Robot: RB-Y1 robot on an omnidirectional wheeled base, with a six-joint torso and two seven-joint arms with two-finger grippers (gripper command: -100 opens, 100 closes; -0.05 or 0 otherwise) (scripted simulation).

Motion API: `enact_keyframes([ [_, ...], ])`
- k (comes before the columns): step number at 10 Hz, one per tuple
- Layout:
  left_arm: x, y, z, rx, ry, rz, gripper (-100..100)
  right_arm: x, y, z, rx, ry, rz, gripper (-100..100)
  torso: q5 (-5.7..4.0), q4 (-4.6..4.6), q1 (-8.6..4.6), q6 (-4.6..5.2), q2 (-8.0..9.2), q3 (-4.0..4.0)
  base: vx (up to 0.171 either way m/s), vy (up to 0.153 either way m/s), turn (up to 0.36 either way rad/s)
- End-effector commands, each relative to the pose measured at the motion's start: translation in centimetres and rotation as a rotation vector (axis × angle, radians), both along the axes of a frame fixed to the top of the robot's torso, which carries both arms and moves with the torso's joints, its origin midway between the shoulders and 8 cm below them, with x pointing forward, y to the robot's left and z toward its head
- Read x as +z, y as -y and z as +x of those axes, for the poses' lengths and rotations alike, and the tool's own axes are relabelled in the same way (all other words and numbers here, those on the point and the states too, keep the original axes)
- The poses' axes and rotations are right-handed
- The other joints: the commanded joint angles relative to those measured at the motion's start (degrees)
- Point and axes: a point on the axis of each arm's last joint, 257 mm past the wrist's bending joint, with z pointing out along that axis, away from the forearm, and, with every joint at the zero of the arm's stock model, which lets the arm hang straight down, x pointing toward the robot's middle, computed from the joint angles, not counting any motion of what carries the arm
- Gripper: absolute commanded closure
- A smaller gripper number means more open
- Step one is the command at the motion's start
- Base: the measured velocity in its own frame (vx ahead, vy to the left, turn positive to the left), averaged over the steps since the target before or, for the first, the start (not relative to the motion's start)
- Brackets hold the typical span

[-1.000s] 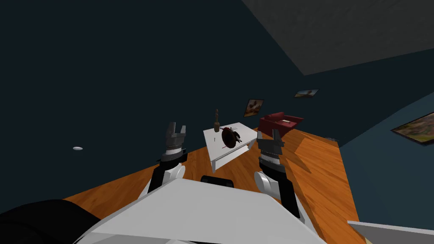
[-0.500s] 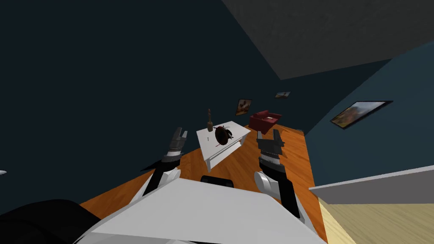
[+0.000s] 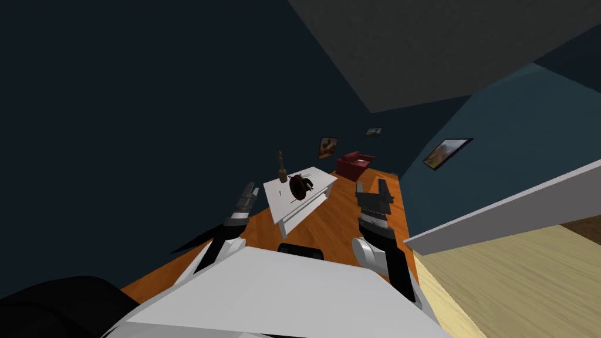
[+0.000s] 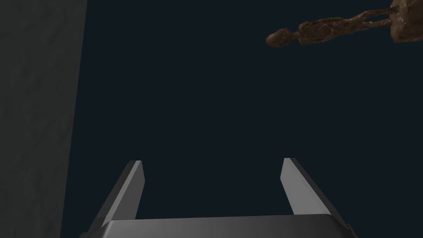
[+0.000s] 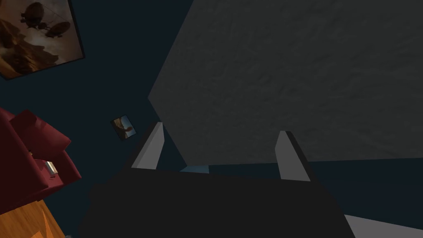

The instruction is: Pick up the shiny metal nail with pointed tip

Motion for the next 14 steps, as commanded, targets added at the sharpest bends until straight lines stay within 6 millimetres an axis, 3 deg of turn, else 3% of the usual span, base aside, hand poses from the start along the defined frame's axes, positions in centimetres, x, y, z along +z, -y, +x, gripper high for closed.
enact_keyframes([
  [1,-1.8,-0.5,-0.1,0.010,-0.037,0.002,-100,0.0,0.0,0.0,0.000,0.000,0.000,0,0.00,0.00,0.00,0.00,0.00,0.00,0.008,-0.060,-0.131],
  [4,-8.7,-4.6,-0.6,0.076,-0.224,0.009,-100,0.0,0.0,0.0,0.000,0.000,0.000,0,-0.04,-0.01,-0.20,-0.01,-0.01,-0.01,0.019,-0.129,-0.365],
  [5,-9.4,-4.8,-0.7,0.081,-0.239,0.007,-100,0.0,0.0,0.0,0.000,0.000,0.000,0,-0.06,-0.01,-0.29,0.02,-0.06,-0.03,0.035,-0.097,-0.090],
  [6,-12.1,-6.5,-1.4,0.110,-0.309,0.004,-100,0.0,0.0,0.0,0.000,0.000,0.000,0,-0.04,-0.02,-0.15,-0.07,-0.06,-0.04,0.035,-0.096,-0.194],
  [7,-12.1,-6.5,-1.4,0.110,-0.309,0.004,-100,0.0,0.0,0.0,0.000,0.000,0.000,0,-0.03,-0.01,-0.13,-0.03,-0.04,-0.03,0.032,-0.072,-0.110],
  [8,-14.2,-8.1,-2.2,0.138,-0.371,0.000,-100,0.0,0.0,0.0,0.000,0.000,0.000,0,-0.02,-0.01,-0.03,-0.06,-0.03,-0.02,0.052,-0.089,-0.240],
  [11,-17.4,-10.1,-3.4,0.176,-0.452,-0.010,-100,0.0,0.0,0.0,0.000,0.000,0.000,0,-0.01,-0.02,-0.01,-0.03,-0.08,-0.05,0.046,-0.068,-0.158],
  [12,-19.5,-11.9,-4.6,0.209,-0.513,-0.018,-100,0.0,0.0,0.0,0.000,0.000,0.000,0,-0.01,-0.01,0.03,-0.06,-0.06,-0.04,0.057,-0.064,-0.255],
  [13,-19.9,-12.1,-4.8,0.213,-0.523,-0.020,-100,0.0,0.0,0.0,0.000,0.000,0.000,0,0.00,-0.02,0.02,-0.02,-0.10,-0.05,0.050,-0.058,-0.112],
  [14,-21.8,-13.8,-6.2,0.247,-0.580,-0.030,-100,0.0,0.0,0.0,0.000,0.000,0.000,0,-0.01,-0.02,0.03,-0.07,-0.07,-0.05,0.073,-0.086,-0.190],
])
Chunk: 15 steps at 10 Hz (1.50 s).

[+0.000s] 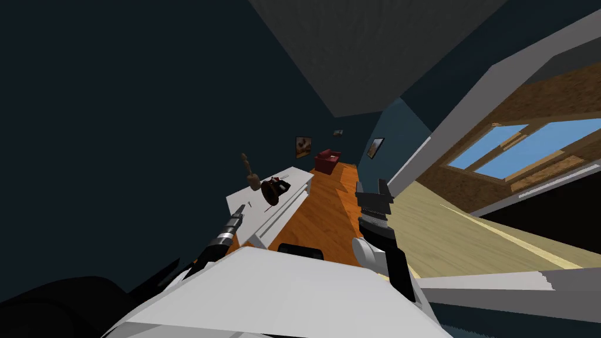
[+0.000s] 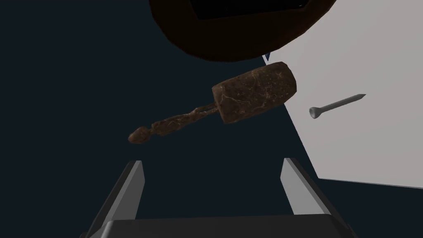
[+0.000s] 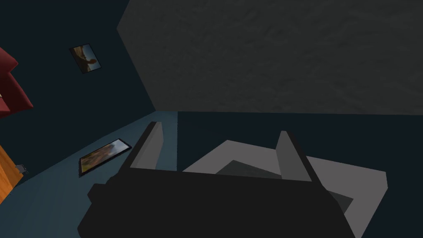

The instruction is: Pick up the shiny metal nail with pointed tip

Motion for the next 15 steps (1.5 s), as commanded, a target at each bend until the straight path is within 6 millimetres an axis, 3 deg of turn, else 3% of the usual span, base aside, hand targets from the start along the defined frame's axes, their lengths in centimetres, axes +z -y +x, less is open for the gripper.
enact_keyframes([
  [1,-3.0,-3.0,-2.9,0.062,-0.096,-0.016,-100,0.0,0.0,0.0,0.000,0.000,0.000,0,0.00,0.00,0.00,0.00,0.00,0.00,0.137,-0.121,-0.353],
  [2,-3.8,-3.2,-3.3,0.069,-0.111,-0.020,-100,0.0,0.0,0.0,0.000,0.000,0.000,0,-0.03,-0.04,-0.12,0.01,-0.18,-0.10,0.102,-0.067,-0.113],
  [3,-5.6,-5.1,-5.2,0.113,-0.171,-0.031,-100,0.0,0.0,0.0,0.000,0.000,0.000,0,-0.02,-0.04,0.01,-0.04,-0.11,-0.08,0.087,-0.052,-0.220],
  [4,-6.0,-5.2,-5.4,0.116,-0.178,-0.032,-100,0.0,0.0,0.0,0.000,0.000,0.000,0,0.01,-0.02,0.07,-0.01,-0.07,-0.04,0.070,-0.034,-0.090],
  [5,-7.9,-7.1,-7.6,0.164,-0.240,-0.045,-100,0.0,0.0,0.0,0.000,0.000,0.000,0,0.01,-0.01,0.12,-0.04,0.00,-0.01,0.104,-0.029,-0.166],
  [6,-8.0,-7.1,-7.7,0.165,-0.243,-0.046,-100,0.0,0.0,0.0,0.000,0.000,0.000,0,0.02,-0.02,0.15,-0.02,-0.08,-0.04,0.092,-0.028,-0.094],
  [7,-9.3,-8.9,-9.7,0.209,-0.292,-0.058,-100,0.0,0.0,0.0,0.000,0.000,0.000,0,0.02,-0.02,0.16,-0.04,-0.05,-0.04,0.094,-0.053,-0.172],
  [8,-9.9,-9.1,-10.2,0.216,-0.304,-0.061,-100,0.0,0.0,0.0,0.000,0.000,0.000,0,0.01,-0.02,0.08,-0.01,-0.07,-0.04,0.085,-0.042,-0.110],
  [9,-10.8,-10.7,-12.1,0.259,-0.346,-0.072,-100,0.0,0.0,0.0,0.000,0.000,0.000,0,0.00,-0.01,0.10,-0.04,-0.03,-0.03,0.112,-0.045,-0.164],
  [10,-11.5,-10.9,-12.7,0.268,-0.362,-0.076,-100,0.0,0.0,0.0,0.000,0.000,0.000,0,0.01,-0.02,0.10,-0.02,-0.10,-0.06,0.102,-0.035,-0.084],
  [11,-12.6,-12.6,-15.0,0.318,-0.410,-0.091,-100,0.0,0.0,0.0,0.000,0.000,0.000,0,0.01,-0.03,0.11,-0.05,-0.08,-0.06,0.138,-0.028,-0.126],
  [12,-12.9,-12.7,-15.3,0.322,-0.416,-0.092,-100,0.0,0.0,0.0,0.000,0.000,0.000,0,0.02,-0.04,0.13,-0.03,-0.19,-0.11,0.117,-0.008,-0.084],
  [15,-14.7,-15.7,-20.1,0.424,-0.501,-0.124,-100,0.0,0.0,0.0,0.000,0.000,0.000,0,0.03,-0.03,0.21,-0.05,-0.10,-0.07,0.124,-0.008,-0.116],
])
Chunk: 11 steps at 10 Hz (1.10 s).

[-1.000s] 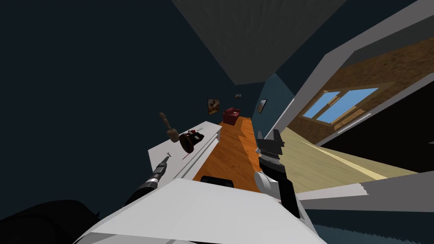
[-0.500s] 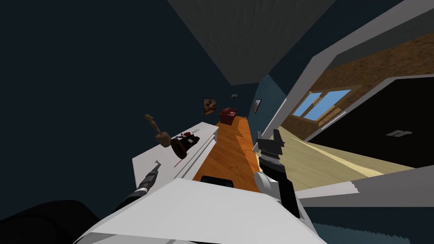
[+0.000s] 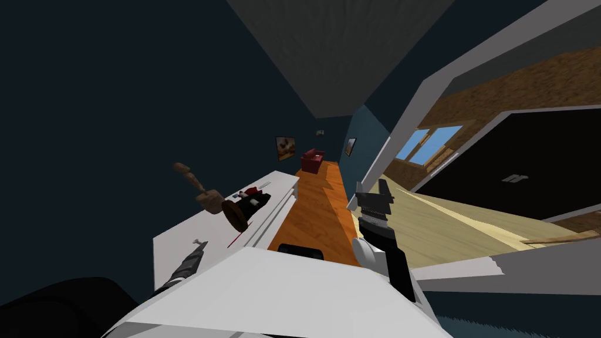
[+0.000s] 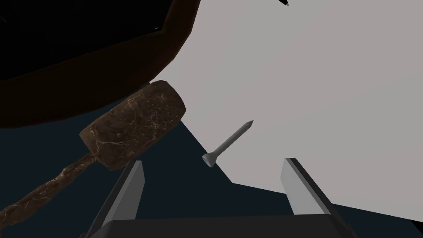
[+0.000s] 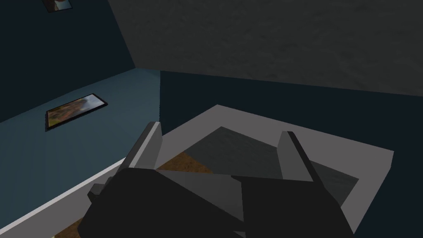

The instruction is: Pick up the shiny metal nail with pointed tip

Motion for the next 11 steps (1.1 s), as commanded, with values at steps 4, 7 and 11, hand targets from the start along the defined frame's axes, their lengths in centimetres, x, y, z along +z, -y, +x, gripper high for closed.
enact_keyframes([
  [4,-2.2,-3.2,-7.0,0.146,-0.109,-0.035,-100,0.0,0.0,0.0,0.000,0.000,0.000,0,0.01,0.03,0.00,-0.03,0.23,0.11,0.122,-0.002,-0.082],
  [7,-2.7,-4.4,-9.7,0.203,-0.148,-0.047,-100,0.0,0.0,0.0,0.000,0.000,0.000,0,0.02,-0.01,0.07,-0.03,0.00,-0.01,0.128,0.014,-0.061],
  [11,-3.5,-7.2,-16.8,0.362,-0.237,-0.078,-100,0.0,0.0,0.0,0.000,0.000,0.000,0,0.01,0.01,0.05,-0.01,0.08,0.04,0.126,0.022,-0.069],
])
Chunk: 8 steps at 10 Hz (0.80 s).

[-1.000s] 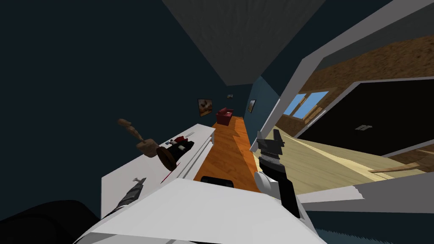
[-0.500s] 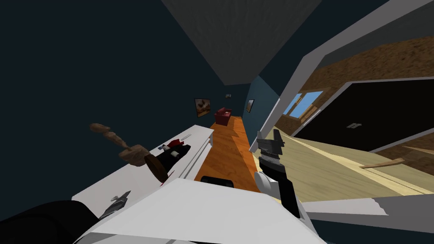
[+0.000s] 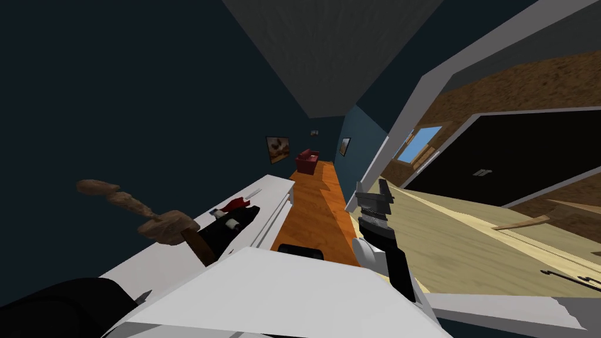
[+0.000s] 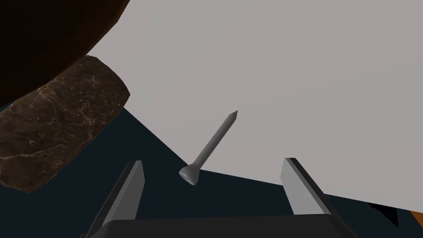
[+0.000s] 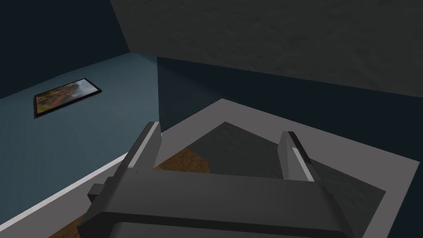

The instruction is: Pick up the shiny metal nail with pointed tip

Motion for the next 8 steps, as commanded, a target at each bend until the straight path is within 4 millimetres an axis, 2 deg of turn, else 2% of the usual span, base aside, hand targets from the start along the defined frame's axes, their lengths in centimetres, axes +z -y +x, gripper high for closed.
enact_keyframes([
  [1,-0.2,-1.1,-3.0,0.078,-0.036,-0.012,-100,0.0,0.0,0.0,0.000,0.000,0.000,0,0.00,0.00,0.00,0.00,0.00,0.00,0.216,0.046,-0.068],
  [2,-0.4,-1.1,-3.4,0.083,-0.042,-0.014,-100,0.0,0.0,0.0,0.000,0.000,0.000,0,0.01,-0.03,-0.01,0.02,-0.14,-0.08,0.131,0.024,-0.020],
  [5,-0.2,-2.5,-8.7,0.209,-0.098,-0.029,-100,0.0,0.0,0.0,0.000,0.000,0.000,0,0.00,0.04,-0.04,0.01,0.20,0.11,0.110,0.039,-0.032],
  [8,0.3,-3.3,-12.2,0.294,-0.130,-0.036,-100,0.0,0.0,0.0,0.000,0.000,0.000,0,0.01,0.03,-0.03,-0.01,0.19,0.10,0.114,0.047,-0.007],
])
